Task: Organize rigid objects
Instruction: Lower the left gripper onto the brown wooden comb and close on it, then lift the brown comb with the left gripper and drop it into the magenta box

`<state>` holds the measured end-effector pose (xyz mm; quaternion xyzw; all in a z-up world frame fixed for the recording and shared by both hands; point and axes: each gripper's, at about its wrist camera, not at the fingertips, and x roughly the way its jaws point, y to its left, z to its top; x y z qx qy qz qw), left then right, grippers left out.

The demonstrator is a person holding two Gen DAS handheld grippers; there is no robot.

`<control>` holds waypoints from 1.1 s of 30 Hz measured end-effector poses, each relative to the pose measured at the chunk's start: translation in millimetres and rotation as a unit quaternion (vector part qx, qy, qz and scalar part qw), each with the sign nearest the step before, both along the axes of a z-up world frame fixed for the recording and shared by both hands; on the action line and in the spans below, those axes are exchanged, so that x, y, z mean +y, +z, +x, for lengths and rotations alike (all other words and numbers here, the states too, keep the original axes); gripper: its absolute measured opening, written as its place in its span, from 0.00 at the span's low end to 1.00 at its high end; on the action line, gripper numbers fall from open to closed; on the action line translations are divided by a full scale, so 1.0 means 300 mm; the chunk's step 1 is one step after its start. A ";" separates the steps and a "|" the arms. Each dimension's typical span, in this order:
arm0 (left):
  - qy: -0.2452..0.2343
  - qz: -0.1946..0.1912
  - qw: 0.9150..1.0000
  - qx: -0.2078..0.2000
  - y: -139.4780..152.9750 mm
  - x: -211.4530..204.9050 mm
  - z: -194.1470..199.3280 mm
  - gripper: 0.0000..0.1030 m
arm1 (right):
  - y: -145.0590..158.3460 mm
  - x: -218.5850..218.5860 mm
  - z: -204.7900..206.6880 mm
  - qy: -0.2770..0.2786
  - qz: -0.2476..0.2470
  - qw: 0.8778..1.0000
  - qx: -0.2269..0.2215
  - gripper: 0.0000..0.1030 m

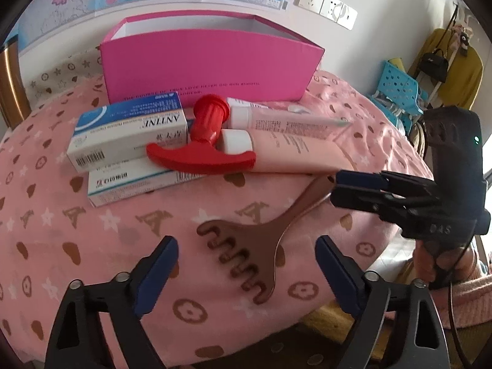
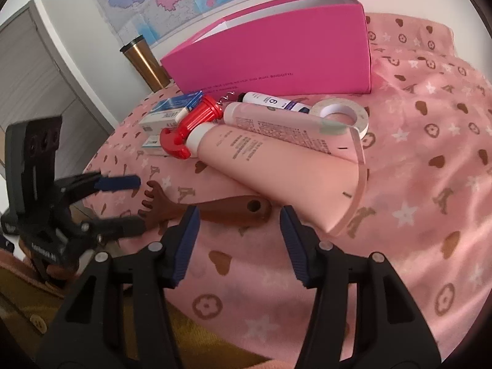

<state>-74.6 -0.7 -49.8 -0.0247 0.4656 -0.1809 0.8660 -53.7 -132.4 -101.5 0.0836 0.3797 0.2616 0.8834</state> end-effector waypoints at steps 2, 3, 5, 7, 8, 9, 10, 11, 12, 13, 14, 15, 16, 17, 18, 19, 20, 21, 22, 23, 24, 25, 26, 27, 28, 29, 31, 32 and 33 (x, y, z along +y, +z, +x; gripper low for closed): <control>0.000 -0.002 1.000 0.011 -0.013 -0.001 0.001 0.79 | -0.003 0.002 0.005 -0.002 0.007 1.000 -0.003 0.55; 0.001 0.000 1.000 0.018 -0.023 -0.004 0.006 0.70 | -0.004 0.008 0.006 0.000 0.005 1.000 -0.004 0.55; 0.008 0.016 1.000 0.013 -0.025 -0.014 0.008 0.61 | -0.004 0.021 0.002 0.006 0.006 1.000 -0.008 0.56; 0.014 0.027 0.999 0.009 -0.025 -0.020 0.008 0.51 | -0.005 0.033 -0.001 0.018 0.009 1.000 -0.009 0.56; 0.017 0.027 0.999 0.010 -0.027 -0.018 0.010 0.51 | -0.005 0.037 -0.004 0.019 0.009 1.000 -0.012 0.56; 0.018 0.023 1.000 0.010 -0.028 -0.013 0.011 0.51 | -0.003 0.040 -0.004 0.019 0.011 1.000 -0.015 0.56; 0.021 0.018 1.000 0.011 -0.028 -0.007 0.013 0.51 | -0.002 0.036 -0.004 0.021 0.015 1.000 -0.017 0.56; 0.023 0.015 1.000 0.010 -0.028 -0.002 0.015 0.51 | 0.001 0.029 -0.004 0.023 0.025 0.999 -0.019 0.56; 0.024 0.013 1.000 0.010 -0.028 0.001 0.015 0.51 | 0.004 0.021 -0.003 0.025 0.037 0.999 -0.021 0.56; 0.026 0.011 1.000 0.009 -0.028 0.004 0.015 0.51 | 0.005 0.014 -0.002 0.027 0.046 0.998 -0.024 0.56; 0.027 0.009 1.000 0.009 -0.027 0.007 0.018 0.52 | 0.003 0.009 0.000 0.029 0.054 0.998 -0.024 0.56; 0.027 0.006 1.000 0.009 -0.026 0.012 0.020 0.52 | 0.001 0.000 0.006 0.033 0.067 0.997 -0.024 0.56; 0.028 0.002 1.000 0.009 -0.026 0.020 0.020 0.52 | 0.003 -0.004 0.005 0.037 0.081 0.996 -0.027 0.56; 0.029 -0.001 1.000 0.010 -0.026 0.025 0.022 0.52 | 0.000 -0.016 0.011 0.044 0.100 0.994 -0.030 0.56; 0.030 -0.002 1.000 0.009 -0.026 0.027 0.025 0.52 | -0.004 -0.025 0.018 0.050 0.116 0.992 -0.028 0.56; 0.029 0.000 1.000 0.007 -0.027 0.033 0.023 0.50 | -0.015 -0.031 0.036 0.052 0.130 0.990 -0.018 0.56; 0.027 0.003 1.000 0.003 -0.027 0.031 0.022 0.50 | -0.025 -0.026 0.051 0.049 0.131 0.990 -0.007 0.55; 0.026 0.006 1.000 0.001 -0.027 0.030 0.019 0.50 | -0.031 -0.018 0.059 0.051 0.129 0.990 -0.002 0.55; 0.025 0.010 1.000 -0.001 -0.027 0.029 0.019 0.50 | -0.034 0.001 0.064 0.054 0.117 0.992 -0.001 0.55; 0.025 0.010 1.000 -0.001 -0.027 0.025 0.021 0.50 | -0.031 0.012 0.064 0.056 0.110 0.992 -0.003 0.55; 0.026 0.009 1.000 0.000 -0.026 0.027 0.022 0.50 | -0.031 0.023 0.064 0.057 0.104 0.993 -0.003 0.55; 0.026 0.007 1.000 0.000 -0.026 0.029 0.023 0.50 | -0.037 0.025 0.066 0.058 0.099 0.993 -0.001 0.55; 0.026 0.006 1.000 0.000 -0.027 0.030 0.024 0.51 | -0.039 0.023 0.069 0.060 0.108 0.992 0.003 0.55; 0.025 0.003 1.000 0.000 -0.027 0.032 0.023 0.51 | -0.041 0.015 0.072 0.060 0.119 0.991 0.005 0.54; 0.024 -0.003 1.000 0.000 -0.027 0.035 0.024 0.53 | -0.039 0.002 0.071 0.062 0.134 0.989 0.004 0.54; 0.024 -0.007 1.000 0.000 -0.028 0.037 0.024 0.54 | -0.032 -0.011 0.068 0.066 0.149 0.987 0.000 0.54; 0.021 -0.007 1.000 -0.004 -0.029 0.036 0.020 0.54 | -0.017 -0.036 0.063 0.075 0.185 0.980 -0.007 0.54; 0.019 0.001 1.000 -0.007 -0.030 0.030 0.016 0.54 | -0.011 -0.047 0.063 0.078 0.199 0.977 -0.008 0.54; 0.018 0.012 1.000 -0.012 -0.031 0.020 0.014 0.54 | -0.002 -0.046 0.064 0.078 0.200 0.977 -0.009 0.54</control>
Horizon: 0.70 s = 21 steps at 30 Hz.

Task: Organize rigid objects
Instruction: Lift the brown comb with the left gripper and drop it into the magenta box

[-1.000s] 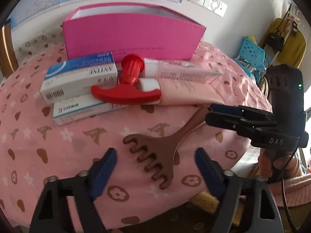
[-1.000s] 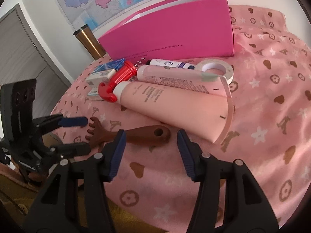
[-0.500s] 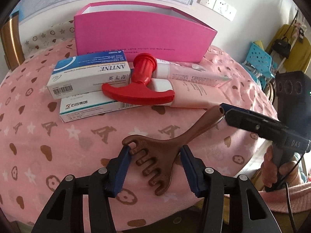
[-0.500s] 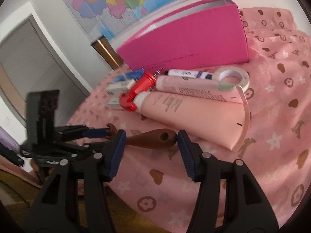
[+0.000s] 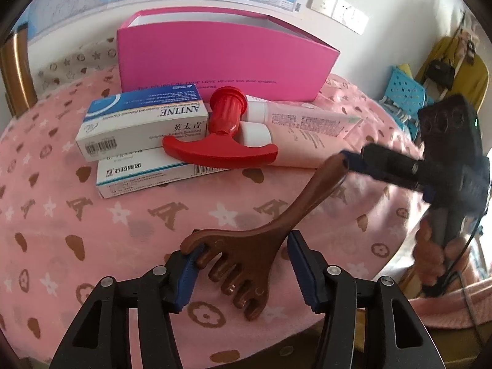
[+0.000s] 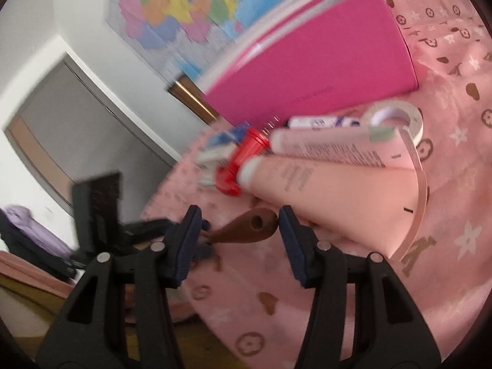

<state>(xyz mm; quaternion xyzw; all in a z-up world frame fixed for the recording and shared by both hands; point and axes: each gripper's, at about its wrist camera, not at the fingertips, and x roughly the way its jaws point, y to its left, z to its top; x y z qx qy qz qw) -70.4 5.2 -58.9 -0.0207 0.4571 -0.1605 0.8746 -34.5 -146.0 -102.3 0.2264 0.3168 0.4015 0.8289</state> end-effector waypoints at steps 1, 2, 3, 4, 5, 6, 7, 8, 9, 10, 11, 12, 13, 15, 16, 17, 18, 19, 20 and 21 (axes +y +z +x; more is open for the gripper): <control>-0.001 0.017 1.000 -0.005 -0.001 -0.016 -0.002 0.54 | 0.006 0.003 -0.001 -0.001 -0.004 1.000 -0.003 0.54; -0.001 0.036 0.999 -0.011 -0.003 -0.032 -0.004 0.54 | 0.012 0.010 -0.004 -0.001 -0.009 1.000 -0.007 0.54; 0.000 0.052 0.999 -0.016 -0.006 -0.045 -0.001 0.54 | 0.018 0.011 -0.004 0.002 -0.008 1.000 -0.008 0.54; 0.000 0.063 0.998 -0.020 -0.008 -0.054 0.002 0.52 | 0.023 0.012 -0.004 0.011 0.001 1.000 -0.011 0.53; 0.001 0.066 0.998 -0.021 -0.008 -0.059 0.007 0.51 | 0.029 0.016 -0.006 0.028 0.020 0.999 -0.013 0.51; -0.001 0.064 0.998 -0.020 -0.006 -0.063 0.013 0.51 | 0.033 0.027 -0.008 0.039 0.029 0.999 -0.015 0.50; -0.002 0.062 0.998 -0.020 -0.005 -0.069 0.022 0.51 | 0.040 0.060 -0.008 0.044 0.012 0.999 -0.022 0.50; -0.004 0.063 0.998 -0.020 -0.006 -0.074 0.028 0.51 | 0.046 0.082 -0.009 0.038 -0.012 0.999 -0.029 0.50; -0.004 0.066 0.998 -0.021 -0.008 -0.079 0.034 0.50 | 0.049 0.105 -0.008 0.034 -0.034 0.998 -0.032 0.50; -0.003 0.069 0.997 -0.021 -0.008 -0.083 0.043 0.50 | 0.050 0.124 -0.004 0.037 -0.047 0.998 -0.032 0.46; -0.001 0.067 0.998 -0.021 -0.007 -0.085 0.049 0.50 | 0.051 0.136 0.001 0.038 -0.050 0.998 -0.031 0.37; 0.000 0.065 0.998 -0.020 -0.004 -0.081 0.052 0.50 | 0.052 0.139 0.006 0.037 -0.051 0.998 -0.029 0.34; 0.001 0.061 0.998 -0.019 -0.004 -0.079 0.055 0.50 | 0.051 0.137 0.010 0.035 -0.050 0.998 -0.027 0.30; 0.004 0.056 0.998 -0.018 -0.004 -0.073 0.056 0.50 | 0.052 0.124 0.023 0.029 -0.046 0.998 -0.017 0.25; 0.004 0.054 0.998 -0.018 -0.002 -0.074 0.059 0.50 | 0.050 0.119 0.029 0.029 -0.044 0.999 -0.012 0.24; 0.006 0.050 0.999 -0.017 -0.001 -0.073 0.059 0.50 | 0.054 0.115 0.033 0.029 -0.040 0.999 -0.008 0.23; 0.008 0.046 0.999 -0.015 0.002 -0.072 0.061 0.49 | 0.058 0.108 0.035 0.032 -0.033 0.999 -0.006 0.22; 0.011 0.041 0.999 -0.013 0.007 -0.069 0.066 0.49 | 0.068 0.100 0.035 0.036 -0.024 0.999 -0.004 0.20; 0.011 0.035 0.999 -0.012 0.014 -0.065 0.068 0.49 | 0.082 0.102 0.037 0.039 -0.019 0.999 -0.005 0.20; 0.011 0.029 0.999 -0.012 0.024 -0.060 0.069 0.49 | 0.100 0.102 0.037 0.041 -0.017 0.999 -0.008 0.20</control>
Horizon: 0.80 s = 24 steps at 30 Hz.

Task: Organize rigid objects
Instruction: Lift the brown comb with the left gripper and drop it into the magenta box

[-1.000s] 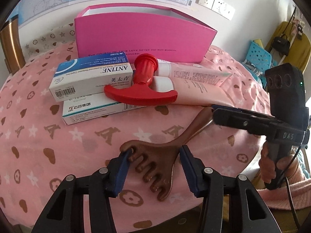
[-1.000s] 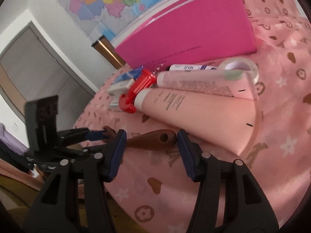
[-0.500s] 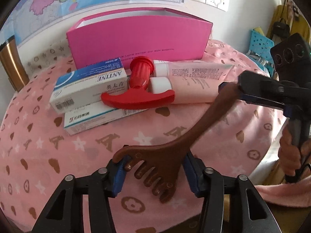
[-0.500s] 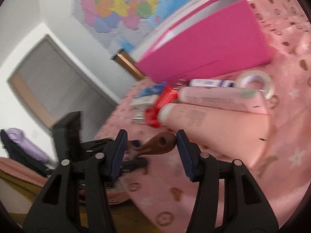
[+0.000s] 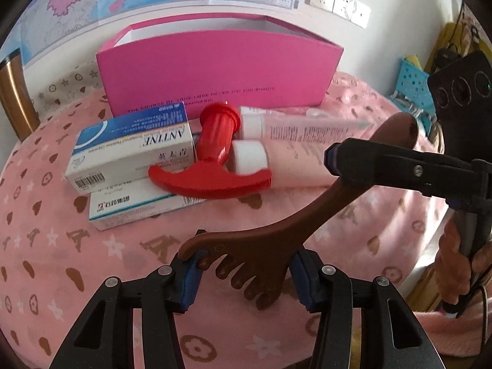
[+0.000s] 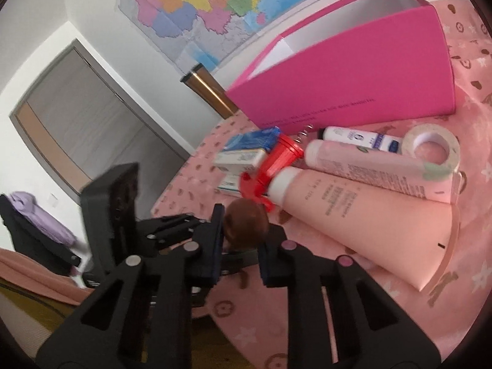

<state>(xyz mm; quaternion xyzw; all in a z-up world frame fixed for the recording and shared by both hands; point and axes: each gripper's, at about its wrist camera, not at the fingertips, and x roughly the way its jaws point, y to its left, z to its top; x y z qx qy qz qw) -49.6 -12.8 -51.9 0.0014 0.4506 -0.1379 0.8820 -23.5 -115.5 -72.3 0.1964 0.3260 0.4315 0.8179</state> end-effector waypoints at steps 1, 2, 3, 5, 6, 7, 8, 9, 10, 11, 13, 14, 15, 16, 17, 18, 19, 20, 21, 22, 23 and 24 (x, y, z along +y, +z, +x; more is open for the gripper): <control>-0.001 -0.003 1.000 -0.006 0.021 0.002 0.001 0.49 | 0.012 -0.002 -0.001 0.001 0.002 1.000 -0.003 0.19; -0.003 -0.003 1.000 -0.012 0.036 0.001 -0.001 0.49 | 0.034 -0.005 0.000 0.003 0.006 1.000 -0.006 0.19; -0.006 -0.006 1.000 -0.018 0.055 0.002 -0.002 0.49 | 0.058 -0.012 0.002 0.006 0.013 1.000 -0.011 0.19; -0.014 -0.017 0.999 -0.030 0.101 0.001 0.004 0.49 | 0.097 -0.028 0.002 0.012 0.028 0.999 -0.022 0.19; -0.016 -0.016 0.999 -0.038 0.122 -0.001 0.009 0.49 | 0.116 -0.034 0.006 0.014 0.034 0.999 -0.026 0.19; -0.018 -0.012 0.999 -0.048 0.147 -0.006 0.019 0.49 | 0.139 -0.038 0.013 0.014 0.037 0.999 -0.033 0.18; -0.021 -0.008 0.998 -0.057 0.171 -0.011 0.035 0.49 | 0.164 -0.045 0.023 0.012 0.039 0.998 -0.041 0.18; -0.024 -0.007 0.998 -0.061 0.189 -0.016 0.053 0.49 | 0.182 -0.048 0.034 0.009 0.041 0.998 -0.045 0.18; -0.028 -0.006 0.997 -0.066 0.212 -0.020 0.076 0.49 | 0.204 -0.052 0.047 0.004 0.039 0.998 -0.052 0.18; -0.031 -0.005 0.997 -0.072 0.237 -0.025 0.102 0.49 | 0.233 -0.061 0.068 -0.004 0.038 0.997 -0.062 0.18; -0.036 0.009 0.996 -0.087 0.277 -0.042 0.154 0.49 | 0.262 -0.077 0.094 -0.011 0.041 0.997 -0.070 0.18; -0.037 0.019 0.994 -0.097 0.297 -0.052 0.181 0.49 | 0.285 -0.089 0.119 -0.018 0.043 0.996 -0.075 0.19; -0.039 0.025 0.994 -0.103 0.314 -0.062 0.205 0.49 | 0.293 -0.106 0.127 -0.021 0.044 0.996 -0.078 0.19; -0.042 0.028 0.993 -0.107 0.329 -0.071 0.235 0.49 | 0.311 -0.118 0.147 -0.027 0.045 0.995 -0.081 0.19; -0.045 0.028 0.993 -0.109 0.342 -0.072 0.265 0.49 | 0.331 -0.134 0.175 -0.032 0.048 0.995 -0.084 0.19; -0.045 0.030 0.993 -0.109 0.354 -0.077 0.290 0.49 | 0.342 -0.138 0.194 -0.034 0.050 0.995 -0.084 0.19; -0.045 0.035 0.992 -0.111 0.364 -0.082 0.322 0.49 | 0.354 -0.149 0.222 -0.041 0.051 0.994 -0.083 0.19; -0.044 0.041 0.992 -0.113 0.372 -0.086 0.353 0.49 | 0.363 -0.158 0.252 -0.048 0.052 0.994 -0.082 0.19; -0.043 0.047 0.991 -0.115 0.375 -0.089 0.372 0.49 | 0.367 -0.169 0.267 -0.051 0.053 0.994 -0.080 0.19; -0.044 0.052 0.991 -0.114 0.381 -0.096 0.407 0.49 | 0.371 -0.182 0.301 -0.057 0.057 0.994 -0.076 0.19; -0.043 0.052 0.991 -0.111 0.385 -0.096 0.431 0.49 | 0.372 -0.185 0.320 -0.061 0.058 0.994 -0.074 0.20; -0.041 0.054 0.992 -0.109 0.389 -0.097 0.456 0.49 | 0.372 -0.195 0.341 -0.063 0.063 0.994 -0.070 0.20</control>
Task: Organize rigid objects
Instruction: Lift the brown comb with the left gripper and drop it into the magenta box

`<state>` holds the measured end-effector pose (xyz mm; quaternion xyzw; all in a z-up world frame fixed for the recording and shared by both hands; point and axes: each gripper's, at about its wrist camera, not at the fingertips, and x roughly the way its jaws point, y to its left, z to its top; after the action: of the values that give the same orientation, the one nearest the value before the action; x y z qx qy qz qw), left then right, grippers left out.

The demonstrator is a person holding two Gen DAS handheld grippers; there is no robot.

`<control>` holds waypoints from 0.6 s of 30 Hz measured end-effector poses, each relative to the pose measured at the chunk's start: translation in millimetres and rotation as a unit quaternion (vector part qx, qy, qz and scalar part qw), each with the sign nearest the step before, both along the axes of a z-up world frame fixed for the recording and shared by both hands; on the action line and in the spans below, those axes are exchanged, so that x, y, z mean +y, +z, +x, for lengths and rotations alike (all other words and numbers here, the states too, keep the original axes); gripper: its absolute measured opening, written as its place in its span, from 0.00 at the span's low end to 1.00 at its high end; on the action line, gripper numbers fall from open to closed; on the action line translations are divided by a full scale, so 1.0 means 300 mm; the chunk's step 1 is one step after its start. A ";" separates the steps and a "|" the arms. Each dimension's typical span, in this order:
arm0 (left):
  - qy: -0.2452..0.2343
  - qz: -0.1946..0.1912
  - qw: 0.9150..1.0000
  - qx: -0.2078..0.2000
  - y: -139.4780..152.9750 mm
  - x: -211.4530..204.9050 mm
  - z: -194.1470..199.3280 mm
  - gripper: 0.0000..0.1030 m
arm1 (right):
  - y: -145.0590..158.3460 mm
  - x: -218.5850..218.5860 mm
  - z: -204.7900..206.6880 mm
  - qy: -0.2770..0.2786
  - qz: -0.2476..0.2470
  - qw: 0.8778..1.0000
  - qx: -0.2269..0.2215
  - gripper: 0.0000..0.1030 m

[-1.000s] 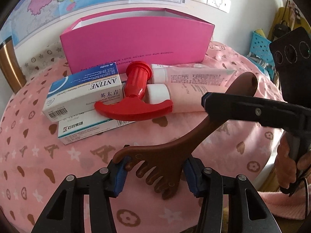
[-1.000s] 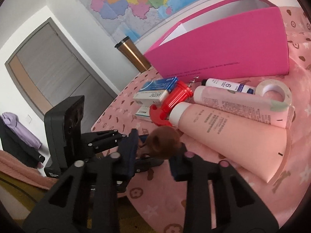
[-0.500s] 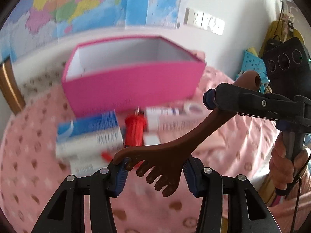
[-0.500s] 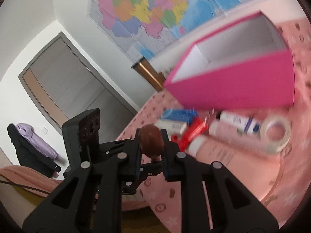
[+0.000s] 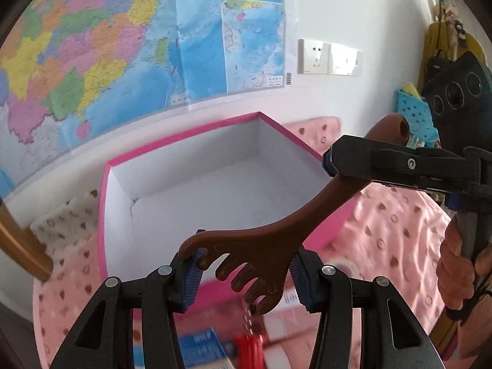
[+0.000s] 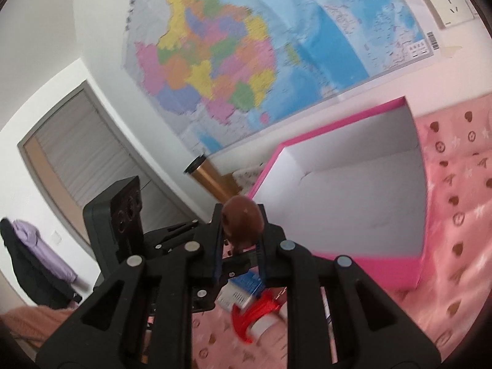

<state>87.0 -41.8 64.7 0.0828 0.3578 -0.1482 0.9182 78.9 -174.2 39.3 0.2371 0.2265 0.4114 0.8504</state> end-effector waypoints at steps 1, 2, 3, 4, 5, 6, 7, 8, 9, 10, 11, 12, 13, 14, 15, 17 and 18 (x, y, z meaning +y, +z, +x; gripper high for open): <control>0.001 0.008 1.000 -0.002 0.001 -0.010 0.016 0.49 | -0.001 -0.011 0.028 -0.001 0.008 1.000 0.004 0.20; 0.003 0.018 1.000 -0.006 0.001 -0.018 0.033 0.49 | 0.000 -0.016 0.045 -0.001 0.008 1.000 0.003 0.20; 0.004 0.023 1.000 -0.005 -0.003 -0.019 0.050 0.49 | -0.006 -0.019 0.063 -0.005 0.007 1.000 0.008 0.20; 0.004 0.028 1.000 0.001 -0.011 -0.023 0.068 0.49 | -0.011 -0.022 0.081 -0.007 0.009 1.000 0.012 0.20; 0.005 0.031 0.999 0.005 -0.019 -0.025 0.086 0.49 | -0.020 -0.025 0.100 -0.009 0.006 1.000 0.018 0.20; 0.006 0.033 0.999 0.012 -0.029 -0.026 0.104 0.49 | -0.031 -0.027 0.118 -0.011 0.004 1.000 0.024 0.20; 0.005 0.034 0.999 0.021 -0.045 -0.026 0.122 0.49 | -0.036 -0.029 0.129 -0.013 0.002 1.000 0.028 0.21; 0.005 0.036 0.999 0.029 -0.061 -0.027 0.138 0.49 | -0.050 -0.028 0.145 -0.018 -0.007 0.999 0.034 0.21; 0.007 0.038 0.999 0.035 -0.073 -0.029 0.153 0.49 | -0.057 -0.030 0.152 -0.020 -0.011 0.999 0.036 0.22; 0.008 0.041 0.998 0.042 -0.087 -0.032 0.166 0.49 | -0.071 -0.030 0.163 -0.022 -0.015 0.999 0.043 0.22; 0.007 0.046 0.998 0.048 -0.102 -0.038 0.177 0.50 | -0.085 -0.033 0.176 -0.026 -0.020 0.998 0.052 0.23; 0.006 0.050 0.997 0.053 -0.112 -0.042 0.187 0.50 | -0.098 -0.036 0.187 -0.035 -0.029 0.997 0.059 0.24; 0.004 0.055 0.997 0.059 -0.126 -0.047 0.194 0.50 | -0.105 -0.038 0.192 -0.040 -0.036 0.997 0.064 0.27; 0.002 0.057 0.996 0.063 -0.131 -0.050 0.197 0.51 | -0.114 -0.039 0.200 -0.048 -0.049 0.995 0.072 0.31; 0.002 0.055 0.997 0.060 -0.129 -0.049 0.196 0.52 | -0.118 -0.039 0.203 -0.059 -0.063 0.993 0.075 0.32; 0.001 0.060 0.997 0.057 -0.124 -0.052 0.191 0.52 | -0.110 -0.035 0.199 -0.073 -0.089 0.991 0.068 0.32; 0.000 0.063 0.996 0.056 -0.122 -0.055 0.190 0.52 | -0.100 -0.027 0.191 -0.089 -0.114 0.988 0.058 0.33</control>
<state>144.1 -58.3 28.2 0.1315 0.4169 -0.1295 0.8900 136.3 -182.2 9.5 0.1813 0.2991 0.2907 0.8906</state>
